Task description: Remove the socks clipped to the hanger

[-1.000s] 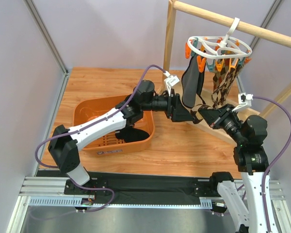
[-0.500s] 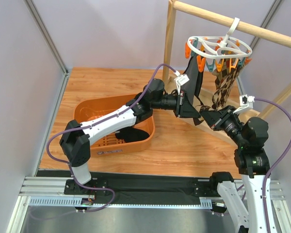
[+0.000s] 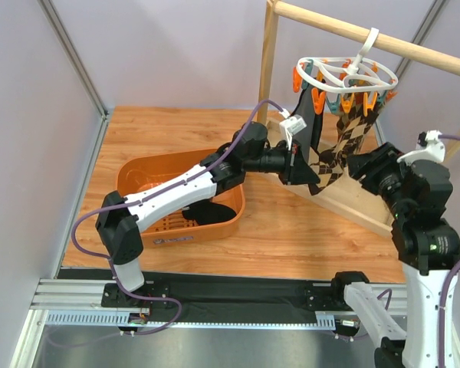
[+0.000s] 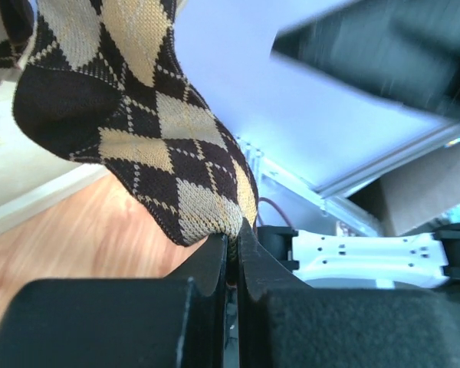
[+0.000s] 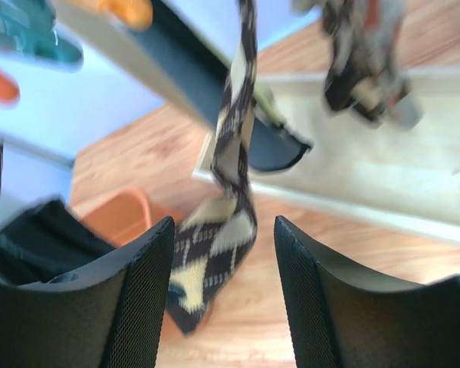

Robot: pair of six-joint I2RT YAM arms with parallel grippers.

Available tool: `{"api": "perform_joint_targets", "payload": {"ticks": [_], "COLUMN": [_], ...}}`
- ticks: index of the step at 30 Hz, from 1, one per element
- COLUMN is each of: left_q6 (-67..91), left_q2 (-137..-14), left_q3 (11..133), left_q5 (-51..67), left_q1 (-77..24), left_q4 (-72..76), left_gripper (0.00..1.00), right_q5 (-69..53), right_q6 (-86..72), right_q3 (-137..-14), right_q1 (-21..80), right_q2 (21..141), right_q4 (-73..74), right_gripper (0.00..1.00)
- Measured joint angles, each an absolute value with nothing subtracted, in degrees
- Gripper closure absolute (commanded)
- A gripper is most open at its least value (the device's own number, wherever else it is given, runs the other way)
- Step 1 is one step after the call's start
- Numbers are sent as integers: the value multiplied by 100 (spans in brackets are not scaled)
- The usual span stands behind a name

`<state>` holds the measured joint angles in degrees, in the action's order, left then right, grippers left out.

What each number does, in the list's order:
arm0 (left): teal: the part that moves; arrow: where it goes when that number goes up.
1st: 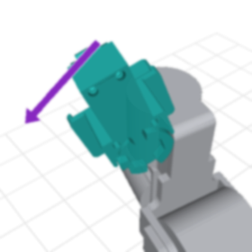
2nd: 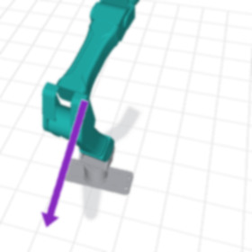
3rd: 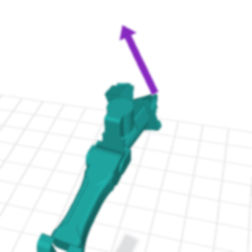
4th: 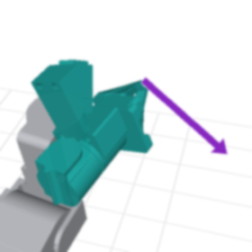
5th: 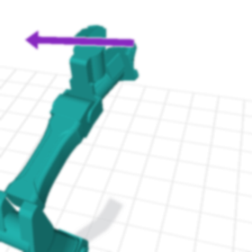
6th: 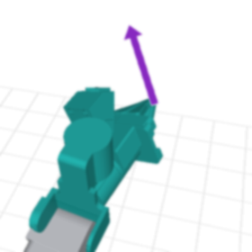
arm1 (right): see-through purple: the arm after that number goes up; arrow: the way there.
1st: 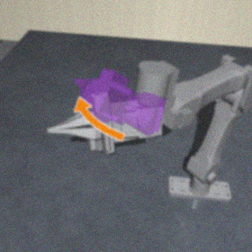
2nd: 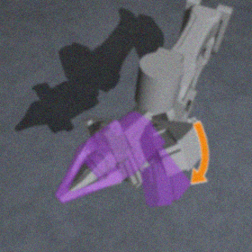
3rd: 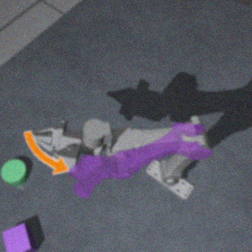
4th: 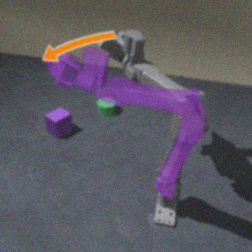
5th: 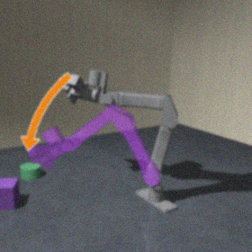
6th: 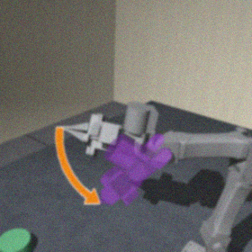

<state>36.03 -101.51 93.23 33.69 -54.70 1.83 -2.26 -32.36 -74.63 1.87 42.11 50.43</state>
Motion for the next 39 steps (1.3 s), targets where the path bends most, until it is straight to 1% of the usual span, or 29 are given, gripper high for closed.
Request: {"api": "perform_joint_targets", "payload": {"ticks": [5,9,12,14,23,31,39], "left_q6": [3291,3164,3085,3039,3002,3013,3037], "left_q2": [-10149,-10149,-10127,-10092,-9961,-9959,-9937], "left_q3": [9376,9376,9373,9358,9303,9266,9262], "left_q5": [3114,3015,2956,2941,2947,2961,2976], "left_q1": [-5594,-5614,-5605,-5607,-5612,-5612,-5612], "left_q4": [-139,-255,-353,-425,-451,-447,-432], "left_gripper": [100,100,100,100,100,100,100], "right_q5": [561,742,698,672,414,185,-202], "right_q6": [-2869,-2410,-2147,-2047,-1608,-1398,-1363], "right_q3": [-8396,-8838,-9496,-9677,-9963,-9946,-9804], "right_q1": [185,174,130,102,-209,-425,-449], "right_q2": [5000,5586,6219,6462,6772,6812,6871], "right_q4": [5162,5072,5068,5013,4797,4383,3990], "right_gripper": [40,47,49,50,49,44,45]}}
